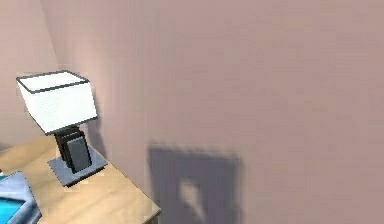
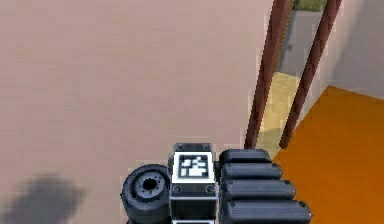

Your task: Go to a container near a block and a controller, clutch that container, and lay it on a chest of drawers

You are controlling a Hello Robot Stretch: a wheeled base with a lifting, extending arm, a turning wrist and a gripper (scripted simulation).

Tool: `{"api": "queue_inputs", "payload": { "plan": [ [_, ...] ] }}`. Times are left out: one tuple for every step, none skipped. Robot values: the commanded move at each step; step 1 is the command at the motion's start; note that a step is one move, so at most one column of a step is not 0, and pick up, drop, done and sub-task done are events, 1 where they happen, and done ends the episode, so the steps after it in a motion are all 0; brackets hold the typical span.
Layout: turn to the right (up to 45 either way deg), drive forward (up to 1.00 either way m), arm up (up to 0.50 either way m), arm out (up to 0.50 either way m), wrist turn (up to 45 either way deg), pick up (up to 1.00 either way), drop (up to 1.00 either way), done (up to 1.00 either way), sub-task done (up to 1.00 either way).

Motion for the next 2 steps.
{"api": "queue_inputs", "payload": {
  "plan": [
    [-45.0, 0.0, 0.0, 0.0, 0.0, 0.0, 0.0, 0.0, 0.0],
    [-45.0, 0.0, 0.0, 0.0, 0.0, 0.0, 0.0, 0.0, 0.0]
  ]
}}
